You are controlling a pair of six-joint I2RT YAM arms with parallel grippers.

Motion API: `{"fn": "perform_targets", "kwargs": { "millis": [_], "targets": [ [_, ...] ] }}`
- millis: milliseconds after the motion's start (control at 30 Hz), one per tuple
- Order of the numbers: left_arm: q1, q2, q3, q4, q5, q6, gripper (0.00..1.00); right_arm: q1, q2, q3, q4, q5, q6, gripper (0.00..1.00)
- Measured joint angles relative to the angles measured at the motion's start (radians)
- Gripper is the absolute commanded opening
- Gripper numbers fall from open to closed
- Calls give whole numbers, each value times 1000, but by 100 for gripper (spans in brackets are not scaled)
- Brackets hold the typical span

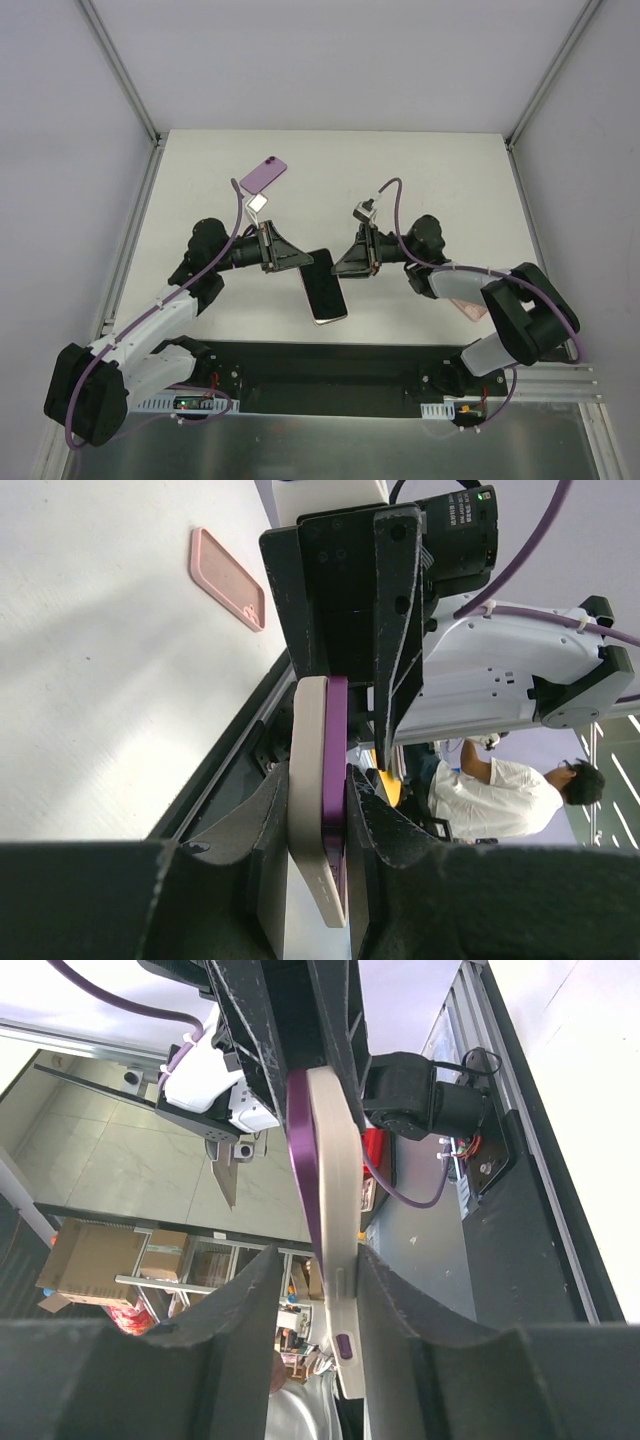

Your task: Put the phone into the phone case

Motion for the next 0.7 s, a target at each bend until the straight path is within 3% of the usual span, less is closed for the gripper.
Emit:
{"fn": "perform_targets", "kwargs": {
  "millis": [433,500,567,700],
  "targets": [
    [6,17,-40,124,7,-72,0,16,59,82,-3,-10,35,41],
    [6,23,-42,136,9,-83,0,22,63,85,-2,-8,37,36],
    [6,24,-43,146,16,-90,0,26,63,86,-2,-8,39,21],
    [6,24,-43,167,26,-116,18,29,64,92,5,-9,36,11]
  ]
}}
